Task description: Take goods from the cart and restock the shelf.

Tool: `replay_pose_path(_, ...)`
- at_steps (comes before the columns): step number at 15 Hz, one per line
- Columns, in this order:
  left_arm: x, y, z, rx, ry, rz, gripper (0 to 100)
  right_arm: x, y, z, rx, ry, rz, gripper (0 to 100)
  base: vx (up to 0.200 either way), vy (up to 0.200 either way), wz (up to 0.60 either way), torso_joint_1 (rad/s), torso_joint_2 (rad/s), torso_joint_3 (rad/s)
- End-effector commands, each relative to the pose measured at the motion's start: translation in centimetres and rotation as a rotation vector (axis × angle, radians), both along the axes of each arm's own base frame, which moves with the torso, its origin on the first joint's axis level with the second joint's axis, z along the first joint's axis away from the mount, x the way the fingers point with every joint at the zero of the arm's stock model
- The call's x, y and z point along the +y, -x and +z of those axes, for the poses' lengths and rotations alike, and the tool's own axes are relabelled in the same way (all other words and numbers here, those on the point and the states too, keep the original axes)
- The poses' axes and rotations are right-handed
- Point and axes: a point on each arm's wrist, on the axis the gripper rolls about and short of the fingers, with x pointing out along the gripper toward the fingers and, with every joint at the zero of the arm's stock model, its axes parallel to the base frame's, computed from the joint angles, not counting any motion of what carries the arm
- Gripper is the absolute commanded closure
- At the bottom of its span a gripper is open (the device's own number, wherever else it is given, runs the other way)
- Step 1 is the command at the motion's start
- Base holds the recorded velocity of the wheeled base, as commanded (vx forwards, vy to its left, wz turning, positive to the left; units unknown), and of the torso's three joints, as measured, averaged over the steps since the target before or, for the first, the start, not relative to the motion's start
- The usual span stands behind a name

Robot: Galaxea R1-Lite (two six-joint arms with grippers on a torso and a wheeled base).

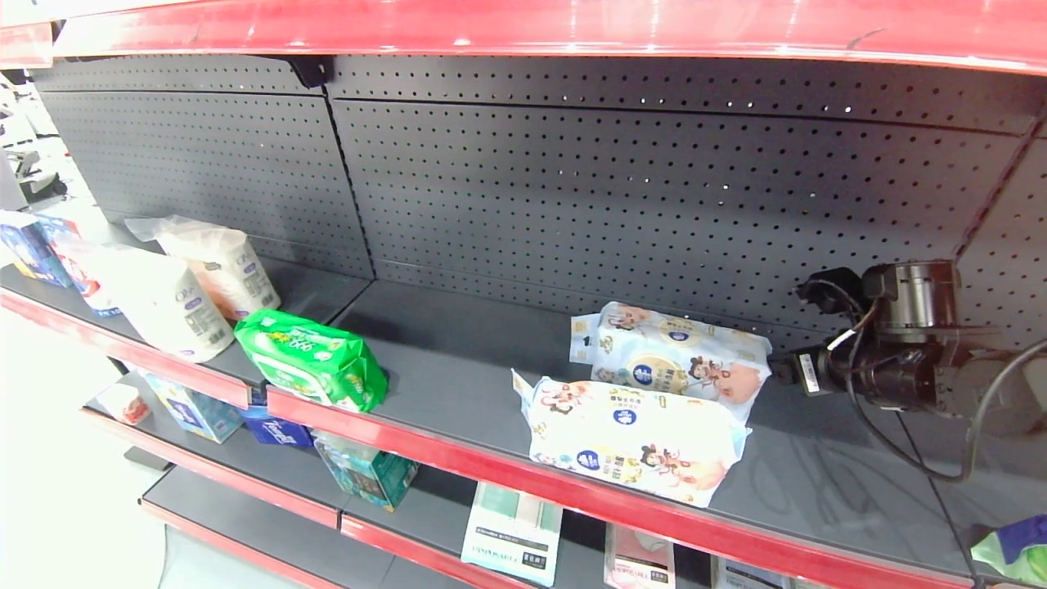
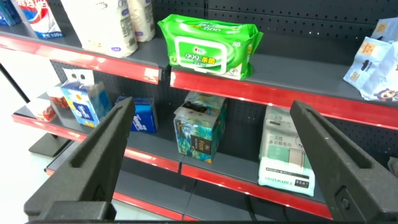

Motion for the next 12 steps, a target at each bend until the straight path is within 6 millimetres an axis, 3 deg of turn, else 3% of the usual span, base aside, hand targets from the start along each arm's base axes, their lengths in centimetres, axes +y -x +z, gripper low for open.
replay_pose_path(1,0.0,0.0,-0.02,0.001,0.0,0.0,0,0.63,-0.2,0.04,-0.005,-0.001,0.019,0,0.0,0.0,0.0,0.0,0.0,0.0)
replay_pose_path(7,0.0,0.0,0.0,-0.001,0.0,0.0,0,1.41,-0.59,0.25,-0.017,-0.008,0.037,0,0.0,0.0,0.0,0.0,0.0,0.0)
replay_pose_path(12,0.0,0.0,0.0,-0.001,0.0,0.0,0,0.67,-0.11,0.52,-0.022,-0.011,0.016,0,0.0,0.0,0.0,0.0,0.0,0.0)
